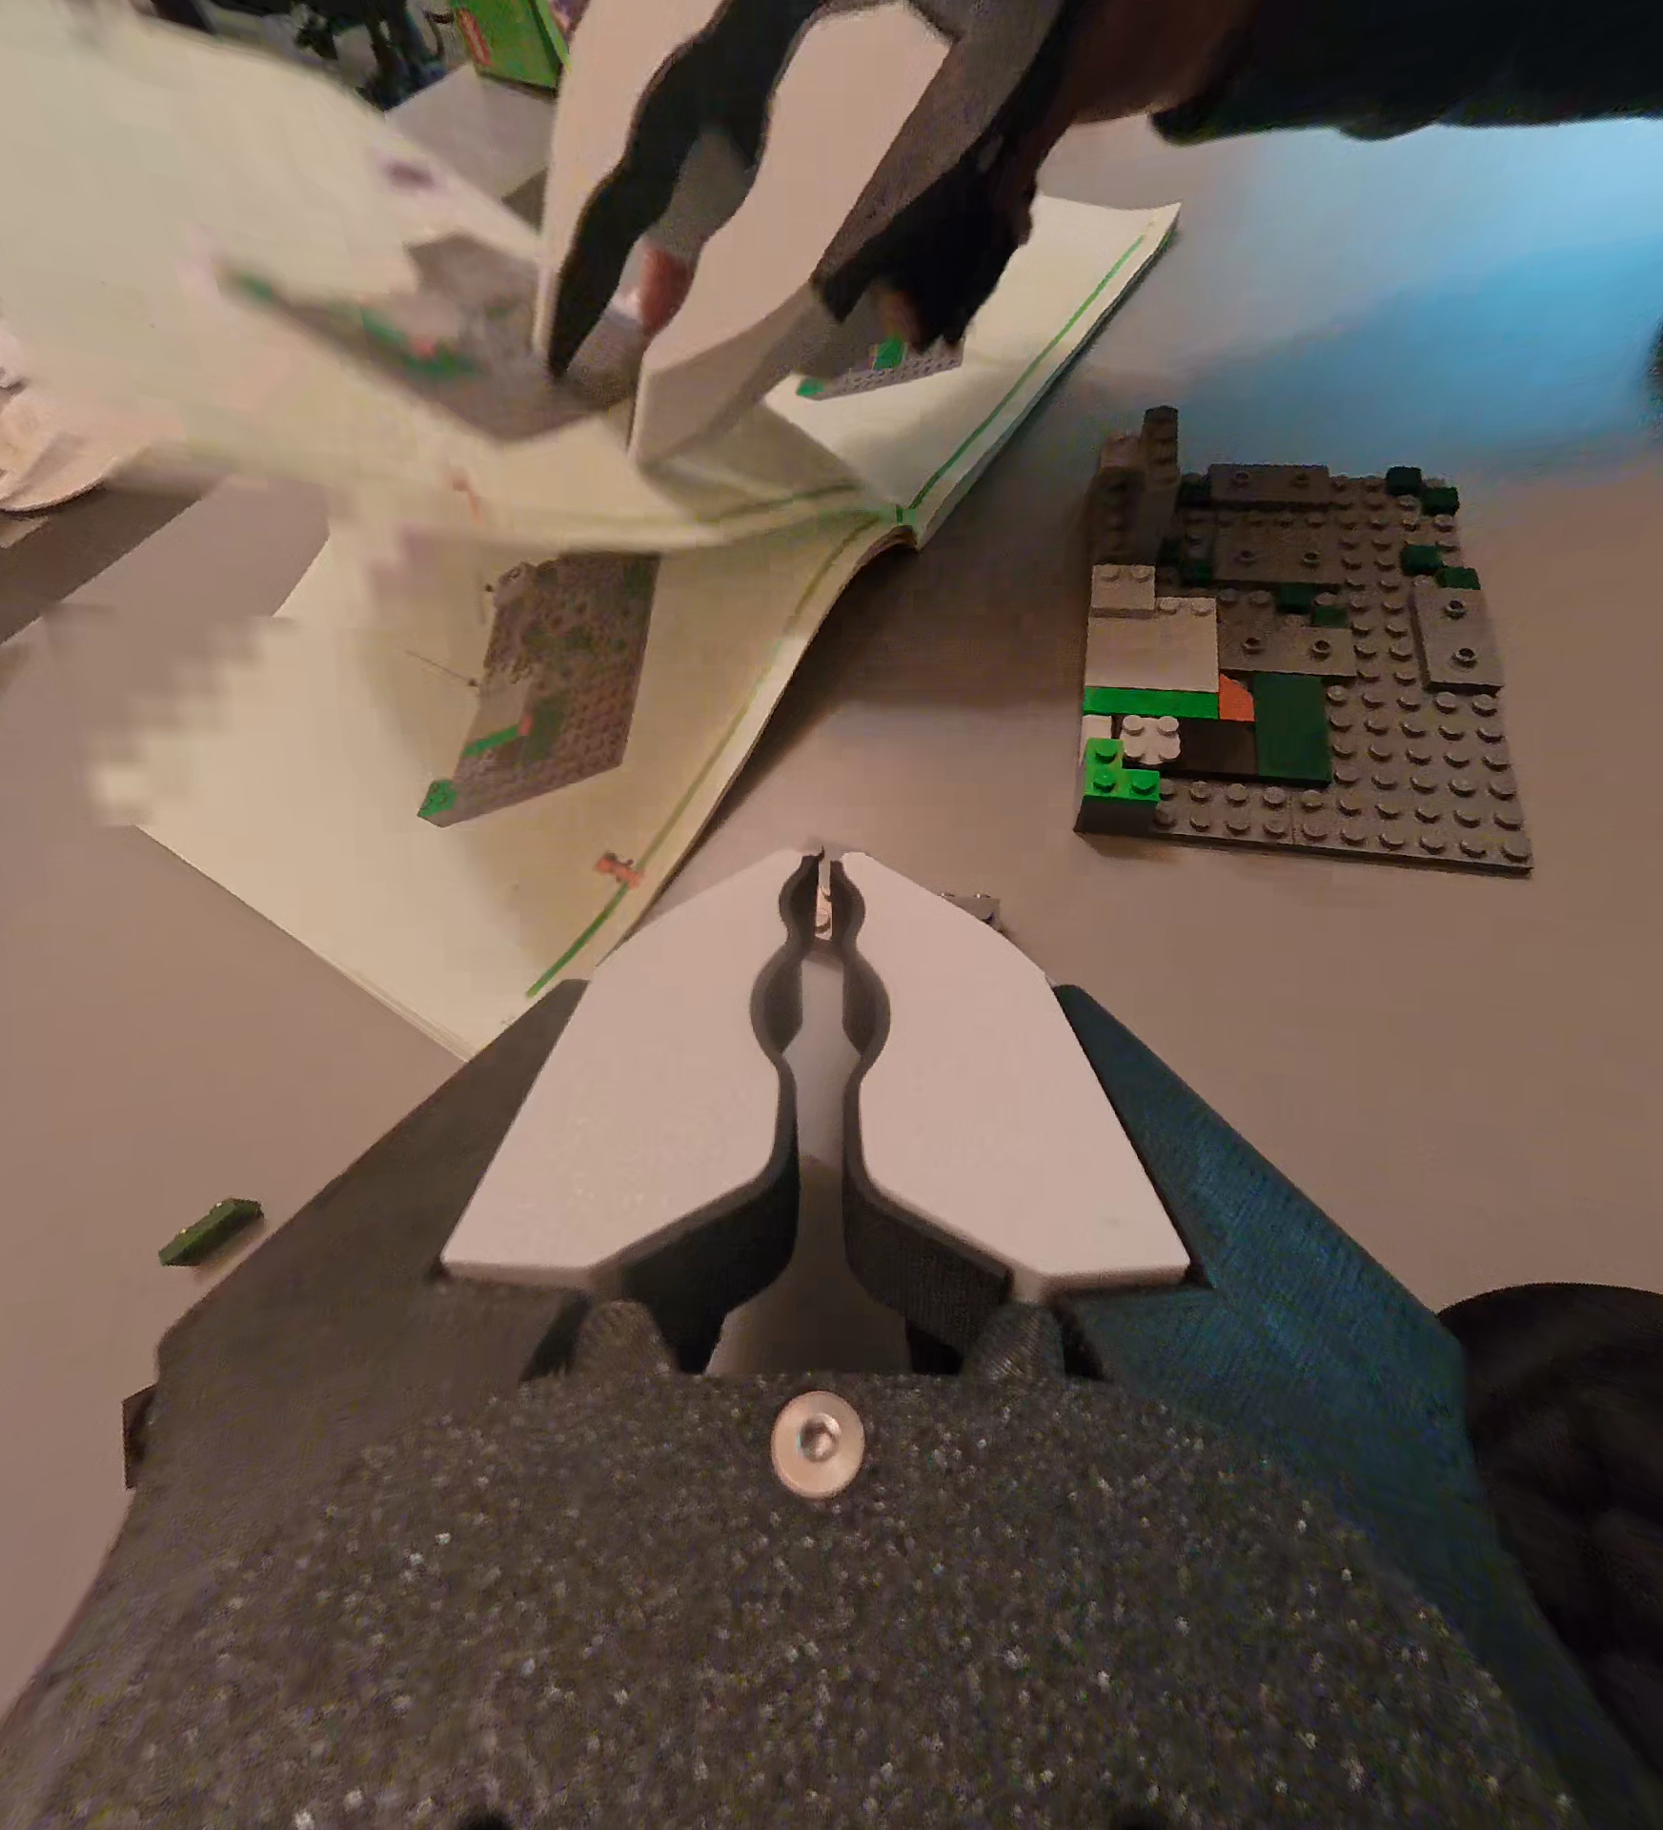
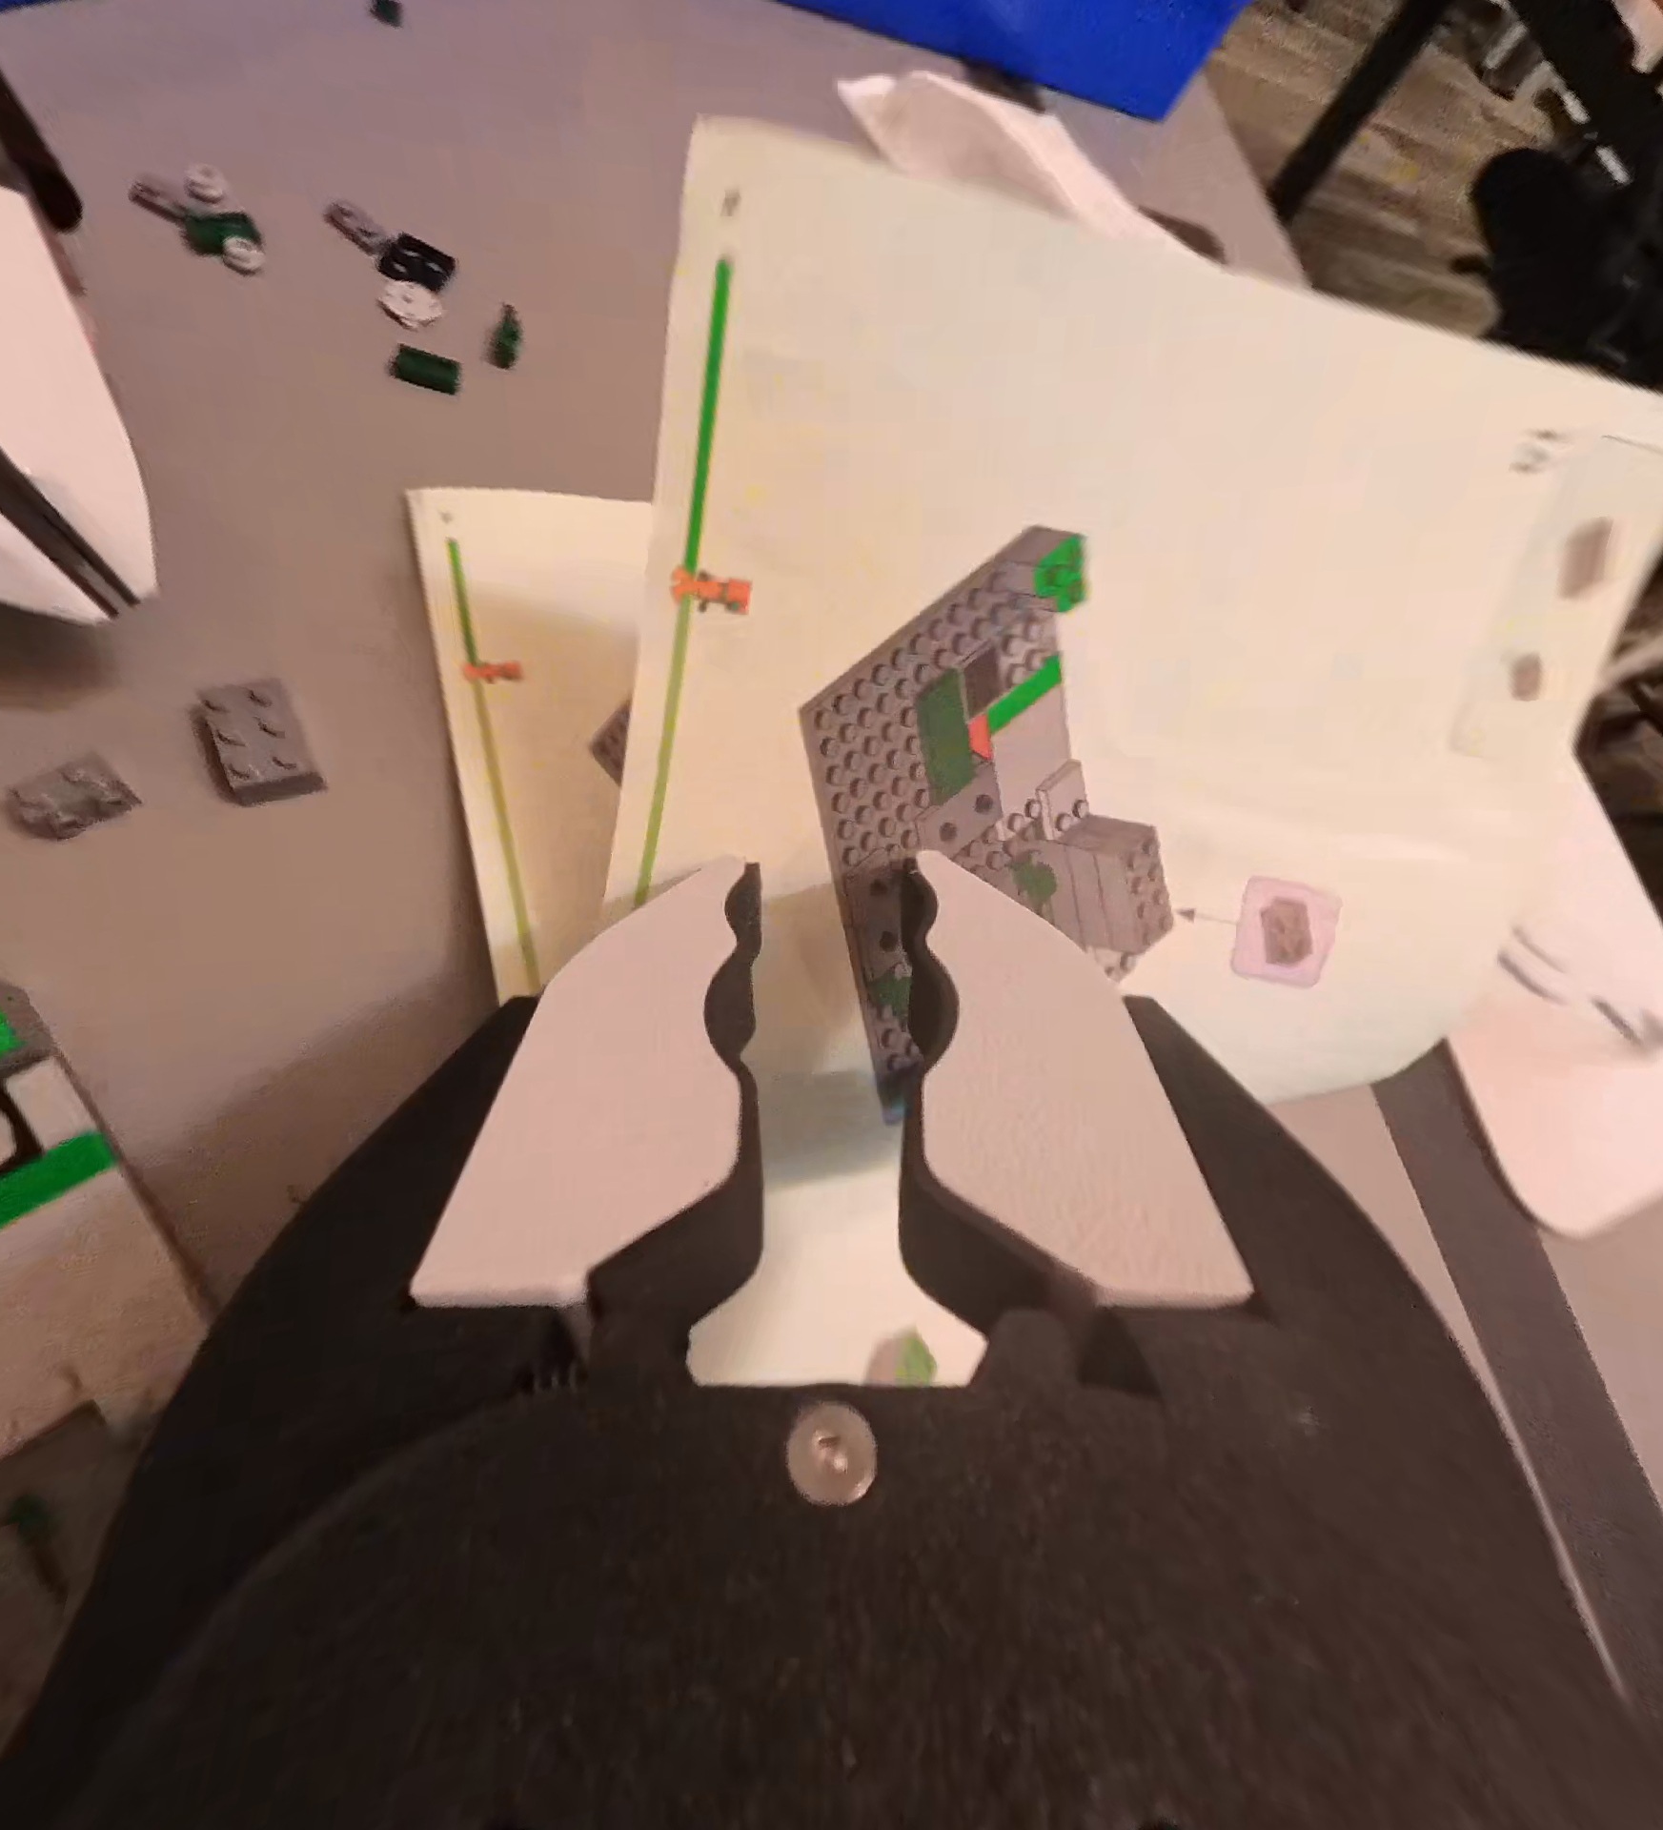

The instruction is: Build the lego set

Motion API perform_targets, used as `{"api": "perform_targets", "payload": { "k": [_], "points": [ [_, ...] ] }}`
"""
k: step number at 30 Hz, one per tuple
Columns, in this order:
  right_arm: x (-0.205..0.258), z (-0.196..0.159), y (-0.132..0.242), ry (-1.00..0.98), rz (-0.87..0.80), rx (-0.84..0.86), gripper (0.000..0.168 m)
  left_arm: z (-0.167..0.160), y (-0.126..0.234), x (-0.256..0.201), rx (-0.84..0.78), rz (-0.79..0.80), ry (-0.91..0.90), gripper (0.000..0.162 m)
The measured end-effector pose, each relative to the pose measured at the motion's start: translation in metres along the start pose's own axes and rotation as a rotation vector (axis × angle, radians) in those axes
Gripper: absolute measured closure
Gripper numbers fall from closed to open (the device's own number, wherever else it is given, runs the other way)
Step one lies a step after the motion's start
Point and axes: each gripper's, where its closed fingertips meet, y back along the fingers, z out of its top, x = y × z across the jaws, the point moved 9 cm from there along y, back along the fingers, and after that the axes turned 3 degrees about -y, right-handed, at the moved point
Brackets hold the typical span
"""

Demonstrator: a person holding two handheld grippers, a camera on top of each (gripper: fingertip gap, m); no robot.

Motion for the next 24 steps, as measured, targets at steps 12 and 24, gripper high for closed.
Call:
{"api": "perform_targets", "payload": {
  "k": [12, 24],
  "points": [
    [0.017, 0.020, 0.021, 0.001, 0.146, -0.100, 0.143, 0.001, 0.002, -0.001, -0.012, -0.003, -0.002, 0.160],
    [0.056, -0.053, 0.103, 0.036, 0.234, 0.061, 0.150, 0.029, -0.012, -0.026, 0.014, -0.065, -0.060, 0.154]
  ]
}}
